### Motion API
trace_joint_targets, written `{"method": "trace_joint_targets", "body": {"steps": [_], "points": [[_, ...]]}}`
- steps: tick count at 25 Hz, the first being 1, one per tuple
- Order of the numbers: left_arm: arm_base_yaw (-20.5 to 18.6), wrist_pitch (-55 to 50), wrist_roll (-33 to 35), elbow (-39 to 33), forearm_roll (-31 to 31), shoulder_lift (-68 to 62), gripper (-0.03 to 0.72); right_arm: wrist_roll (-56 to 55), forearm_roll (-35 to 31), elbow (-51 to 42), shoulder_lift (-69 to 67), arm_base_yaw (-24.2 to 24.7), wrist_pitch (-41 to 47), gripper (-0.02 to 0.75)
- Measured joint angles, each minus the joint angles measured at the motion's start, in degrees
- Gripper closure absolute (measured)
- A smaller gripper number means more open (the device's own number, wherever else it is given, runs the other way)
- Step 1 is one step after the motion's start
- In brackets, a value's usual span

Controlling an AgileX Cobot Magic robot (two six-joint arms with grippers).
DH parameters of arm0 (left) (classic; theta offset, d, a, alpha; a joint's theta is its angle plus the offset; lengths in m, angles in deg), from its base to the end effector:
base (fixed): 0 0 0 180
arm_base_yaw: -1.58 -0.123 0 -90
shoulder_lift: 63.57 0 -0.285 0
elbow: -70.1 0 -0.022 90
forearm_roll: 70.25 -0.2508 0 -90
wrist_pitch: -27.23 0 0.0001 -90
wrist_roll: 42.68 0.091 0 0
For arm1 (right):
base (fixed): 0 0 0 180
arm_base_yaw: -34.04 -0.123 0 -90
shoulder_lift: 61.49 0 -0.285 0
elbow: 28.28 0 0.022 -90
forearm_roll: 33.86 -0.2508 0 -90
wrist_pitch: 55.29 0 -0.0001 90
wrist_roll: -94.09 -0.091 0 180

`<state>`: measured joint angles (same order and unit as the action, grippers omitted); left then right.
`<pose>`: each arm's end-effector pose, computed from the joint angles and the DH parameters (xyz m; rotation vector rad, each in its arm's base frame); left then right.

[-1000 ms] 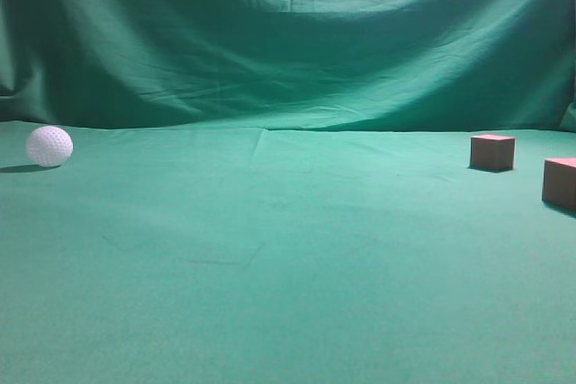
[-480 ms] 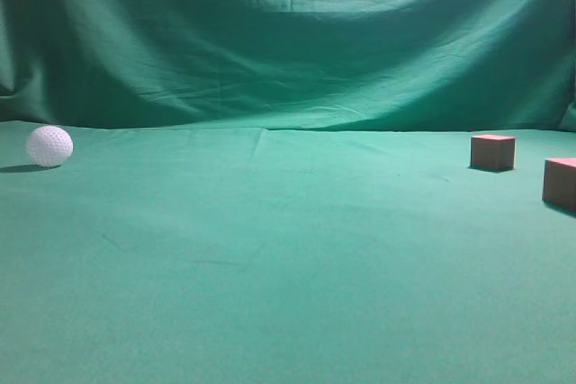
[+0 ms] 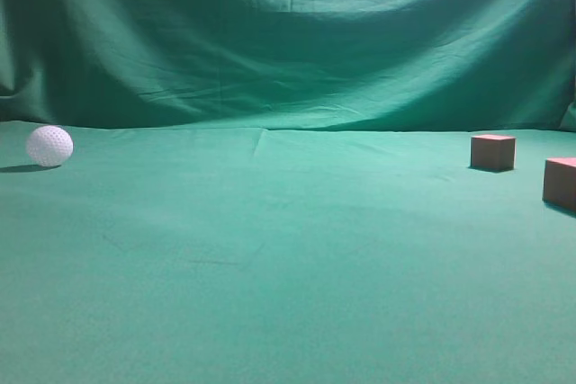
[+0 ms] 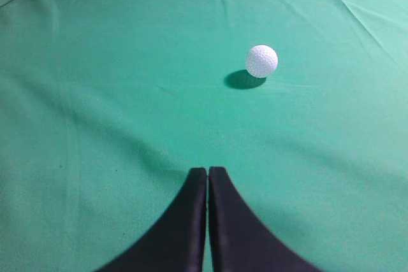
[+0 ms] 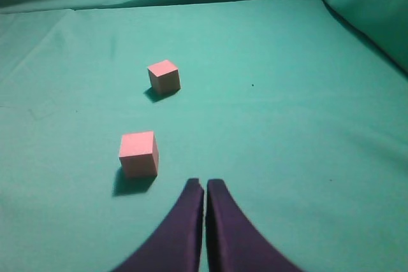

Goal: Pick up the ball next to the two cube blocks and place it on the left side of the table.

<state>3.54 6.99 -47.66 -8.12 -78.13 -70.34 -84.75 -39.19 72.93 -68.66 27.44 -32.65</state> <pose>0.0528 0.0025 0.1767 0.0367 1.8331 0.0491 0.0513 0.0092 0.1692 -0.0714 1.8954 0.1570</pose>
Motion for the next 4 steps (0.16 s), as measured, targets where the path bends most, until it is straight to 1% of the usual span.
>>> {"method": "trace_joint_targets", "body": {"steps": [4], "points": [[0.00,0.00,0.00,0.00,0.00,0.00,0.688,0.00,0.00,0.00,0.00,0.00,0.00,0.738]]}}
